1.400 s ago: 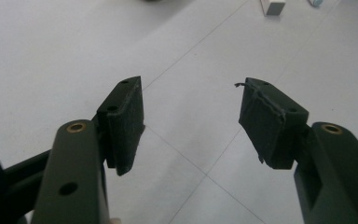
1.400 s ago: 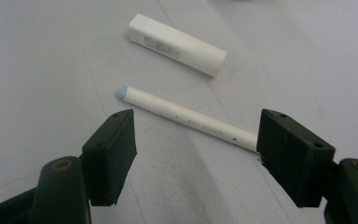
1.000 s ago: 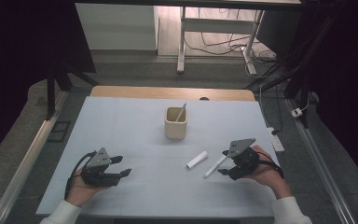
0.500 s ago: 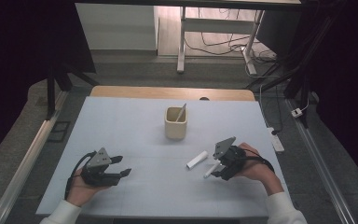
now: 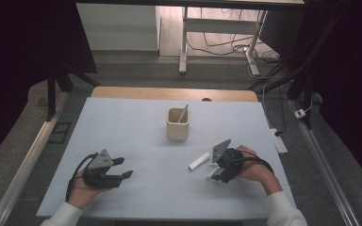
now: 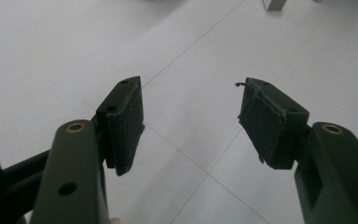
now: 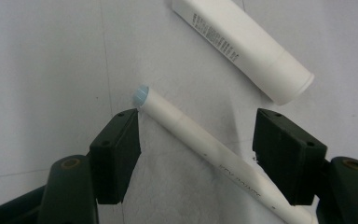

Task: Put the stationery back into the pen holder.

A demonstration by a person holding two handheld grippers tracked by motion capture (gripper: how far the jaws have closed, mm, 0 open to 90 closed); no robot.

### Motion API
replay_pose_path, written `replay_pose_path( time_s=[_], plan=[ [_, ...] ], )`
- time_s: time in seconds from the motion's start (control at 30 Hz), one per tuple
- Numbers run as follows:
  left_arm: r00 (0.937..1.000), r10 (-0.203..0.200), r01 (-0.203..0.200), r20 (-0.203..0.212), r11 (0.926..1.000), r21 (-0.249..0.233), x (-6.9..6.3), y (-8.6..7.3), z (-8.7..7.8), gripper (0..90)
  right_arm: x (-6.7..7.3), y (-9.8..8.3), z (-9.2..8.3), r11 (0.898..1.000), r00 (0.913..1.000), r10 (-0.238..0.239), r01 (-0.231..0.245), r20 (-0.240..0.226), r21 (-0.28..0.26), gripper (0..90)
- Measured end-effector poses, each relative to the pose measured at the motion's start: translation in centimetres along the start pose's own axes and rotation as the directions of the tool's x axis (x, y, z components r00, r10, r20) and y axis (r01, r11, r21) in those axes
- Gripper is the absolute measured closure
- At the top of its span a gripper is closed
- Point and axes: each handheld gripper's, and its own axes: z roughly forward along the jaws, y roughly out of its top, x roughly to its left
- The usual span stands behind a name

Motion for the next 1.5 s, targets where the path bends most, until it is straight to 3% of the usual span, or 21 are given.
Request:
replay_pose_path(
  time_s=[0.57,0.8,0.9,0.93,1.07,1.37,1.5],
  plan=[
    [1.0000,0.000,0.000,0.004,1.0000,0.006,0.0,-0.1,0.1,39.2,-0.3,-0.2,0.9,0.999,0.9990,-0.019,0.020,-0.041,0.032,46.9],
    [1.0000,-0.002,0.002,0.000,1.0000,0.008,0.3,-0.2,0.0,39.2,-0.3,-0.4,0.8,0.999,0.9955,-0.028,0.030,-0.091,0.023,63.6],
    [1.0000,-0.002,0.002,-0.001,0.9999,0.011,0.3,-0.3,0.0,39.2,-0.2,-0.6,0.7,0.999,0.9941,-0.038,0.040,-0.102,0.021,75.3],
    [1.0000,0.000,0.000,-0.002,0.9999,0.012,0.3,-0.3,0.0,39.2,-0.2,-0.7,0.6,0.999,0.9954,-0.042,0.044,-0.086,0.019,77.4],
    [1.0000,0.001,-0.001,-0.007,0.9999,0.010,0.4,-0.3,-0.1,39.2,-0.3,-1.1,0.7,0.999,0.9940,-0.043,0.040,-0.101,-0.023,78.1],
    [1.0000,-0.001,0.001,-0.010,0.9999,0.013,0.5,-0.4,-0.1,39.2,0.1,-1.0,0.4,1.000,0.9973,-0.023,0.024,-0.070,0.012,78.3],
    [1.0000,-0.003,0.003,-0.009,0.9999,0.014,0.5,-0.4,0.0,39.2,-0.1,-1.2,0.1,1.000,0.9978,0.001,-0.003,-0.066,-0.020,78.3]
  ],
)
